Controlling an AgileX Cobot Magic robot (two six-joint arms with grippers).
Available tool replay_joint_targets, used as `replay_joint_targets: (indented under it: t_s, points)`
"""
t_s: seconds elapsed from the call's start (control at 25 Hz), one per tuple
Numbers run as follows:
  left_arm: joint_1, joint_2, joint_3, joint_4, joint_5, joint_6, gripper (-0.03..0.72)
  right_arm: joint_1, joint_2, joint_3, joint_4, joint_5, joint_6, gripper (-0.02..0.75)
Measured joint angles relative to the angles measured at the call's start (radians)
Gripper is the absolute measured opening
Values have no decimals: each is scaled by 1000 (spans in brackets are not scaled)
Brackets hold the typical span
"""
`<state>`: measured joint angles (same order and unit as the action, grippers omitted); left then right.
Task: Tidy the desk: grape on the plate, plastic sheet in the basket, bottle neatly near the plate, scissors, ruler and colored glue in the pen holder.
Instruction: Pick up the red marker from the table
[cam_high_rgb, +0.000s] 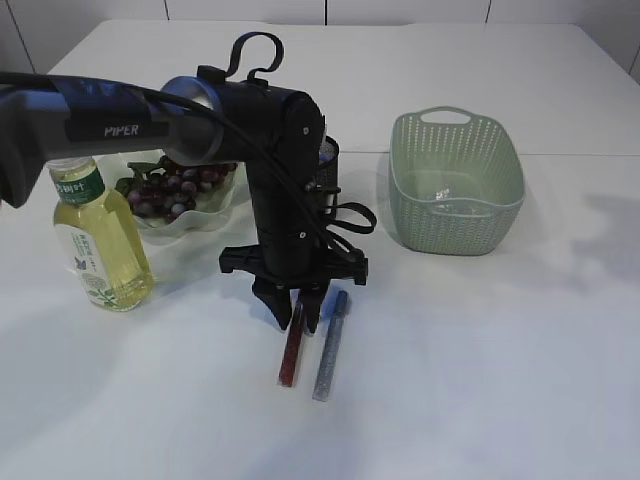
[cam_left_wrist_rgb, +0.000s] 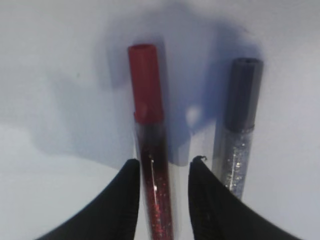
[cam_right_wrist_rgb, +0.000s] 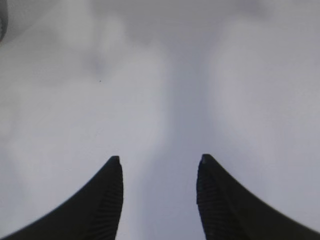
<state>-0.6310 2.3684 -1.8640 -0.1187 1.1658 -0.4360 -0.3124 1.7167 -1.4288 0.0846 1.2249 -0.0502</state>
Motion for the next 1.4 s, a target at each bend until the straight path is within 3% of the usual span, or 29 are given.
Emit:
replay_joint_targets:
  t_s: [1.24, 1.4]
  points:
    - [15, 22, 0, -6, 2, 22, 237, 0, 0, 0, 4, 0, 0, 381]
    - [15, 22, 0, 7, 0, 25, 127, 0, 0, 0, 4, 0, 0, 381]
